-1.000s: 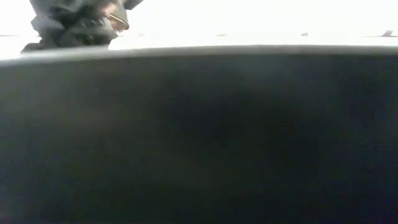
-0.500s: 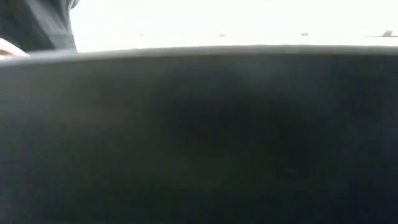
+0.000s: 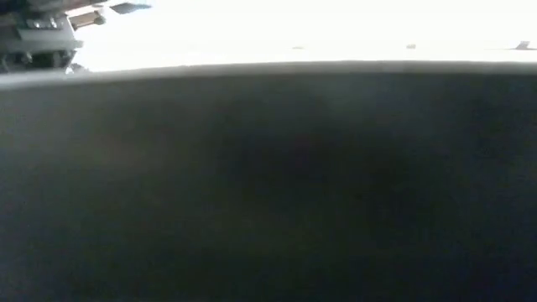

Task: Pick and place plate/cup/fork/spoon on tray
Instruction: Put the orange fork on the black tray beside the black plate, then put the orange spoon on the black tray beside the orange fork

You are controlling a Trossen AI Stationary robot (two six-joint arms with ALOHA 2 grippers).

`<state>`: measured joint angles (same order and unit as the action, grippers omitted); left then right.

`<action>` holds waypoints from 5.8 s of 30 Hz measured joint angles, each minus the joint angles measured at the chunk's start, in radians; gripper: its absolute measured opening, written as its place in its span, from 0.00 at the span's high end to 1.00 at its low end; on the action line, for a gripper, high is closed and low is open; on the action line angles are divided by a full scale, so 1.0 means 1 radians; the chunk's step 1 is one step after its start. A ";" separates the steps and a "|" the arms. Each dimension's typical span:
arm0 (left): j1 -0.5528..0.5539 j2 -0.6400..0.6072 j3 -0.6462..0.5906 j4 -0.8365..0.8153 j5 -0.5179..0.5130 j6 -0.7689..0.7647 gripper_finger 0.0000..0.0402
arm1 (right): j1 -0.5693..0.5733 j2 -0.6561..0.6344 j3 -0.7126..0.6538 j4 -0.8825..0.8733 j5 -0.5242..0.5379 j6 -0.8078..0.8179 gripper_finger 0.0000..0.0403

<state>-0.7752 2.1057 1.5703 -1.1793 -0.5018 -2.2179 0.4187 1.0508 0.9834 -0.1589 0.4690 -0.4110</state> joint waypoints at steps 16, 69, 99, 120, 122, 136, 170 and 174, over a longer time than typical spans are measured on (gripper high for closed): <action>0.016 0.024 0.000 0.036 0.009 -0.067 0.87 | 0.000 0.000 0.000 0.000 0.000 0.001 0.60; 0.872 -0.487 -0.613 0.595 0.233 1.559 0.81 | 0.000 0.000 0.000 -0.038 -0.001 0.046 0.60; 0.970 -0.306 -0.609 0.789 0.304 1.650 0.68 | 0.000 0.000 0.000 -0.044 -0.029 0.049 0.60; 0.954 -0.516 -0.615 0.712 0.177 1.584 0.89 | 0.000 0.000 0.000 -0.045 -0.026 0.049 0.60; 0.929 -0.571 -0.615 0.693 0.161 1.544 0.89 | 0.000 0.000 0.000 -0.046 -0.026 0.048 0.60; 0.491 -0.704 -0.613 0.447 0.079 0.961 0.88 | 0.000 0.000 0.000 -0.043 -0.029 0.049 0.60; -0.031 -0.389 -0.613 0.626 -0.036 -0.010 0.88 | 0.000 0.000 0.000 -0.032 -0.055 0.045 0.60; -0.024 -0.367 -0.613 0.630 -0.023 -0.022 0.87 | 0.000 0.000 0.000 -0.036 -0.055 0.045 0.60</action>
<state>-0.7990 1.7391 0.9576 -0.5493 -0.5245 -2.2401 0.4191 1.0504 0.9833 -0.1947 0.4145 -0.3656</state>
